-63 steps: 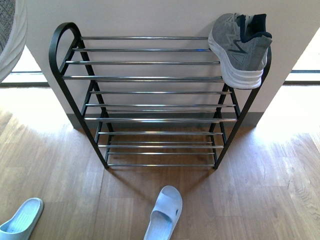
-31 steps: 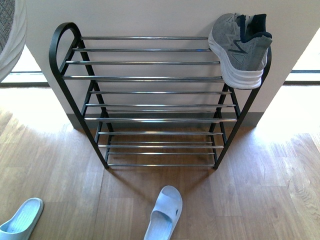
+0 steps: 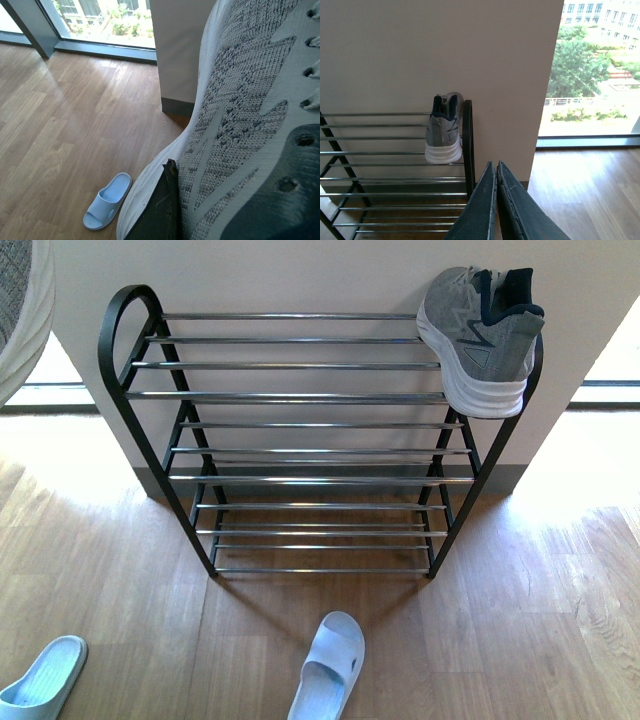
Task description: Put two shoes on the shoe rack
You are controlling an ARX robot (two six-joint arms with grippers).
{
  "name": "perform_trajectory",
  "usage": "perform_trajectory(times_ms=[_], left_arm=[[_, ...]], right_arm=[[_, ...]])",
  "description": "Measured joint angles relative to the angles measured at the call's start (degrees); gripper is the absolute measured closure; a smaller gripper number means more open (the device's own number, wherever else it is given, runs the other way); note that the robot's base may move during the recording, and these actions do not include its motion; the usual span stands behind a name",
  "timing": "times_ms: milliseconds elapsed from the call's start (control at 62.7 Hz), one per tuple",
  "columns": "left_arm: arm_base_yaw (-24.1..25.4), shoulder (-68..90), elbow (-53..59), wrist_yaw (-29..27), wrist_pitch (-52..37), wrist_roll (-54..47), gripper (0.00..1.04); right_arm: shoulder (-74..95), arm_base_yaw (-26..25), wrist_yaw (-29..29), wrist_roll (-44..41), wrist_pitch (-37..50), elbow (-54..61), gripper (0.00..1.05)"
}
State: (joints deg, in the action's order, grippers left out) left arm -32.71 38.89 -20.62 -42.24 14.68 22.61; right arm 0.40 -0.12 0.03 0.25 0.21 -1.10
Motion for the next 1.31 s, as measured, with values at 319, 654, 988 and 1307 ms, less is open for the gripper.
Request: perform_trajectory(times_ms=[319,654,988,1307], left_arm=[[0.0,0.0,0.0,0.0,0.0,0.0,1.03],[-0.3,1.8,-0.5,1.8,-1.5,-0.1,1.03],[9.4,39.5,-23.1,29.0,-17.4,3.3,1.03],[11.1,42.2,-24.2,39.3,-12.2,5.3,1.03]], right_arm=[[0.0,0.0,0.0,-0.1,0.0,0.0,0.82],[0.0,0.0,0.0,-0.1,0.0,0.0,0.27],[-0.1,0.0,0.0,-0.1,0.0,0.0,0.09],[-0.1,0.0,0.0,-0.1,0.0,0.0,0.09]])
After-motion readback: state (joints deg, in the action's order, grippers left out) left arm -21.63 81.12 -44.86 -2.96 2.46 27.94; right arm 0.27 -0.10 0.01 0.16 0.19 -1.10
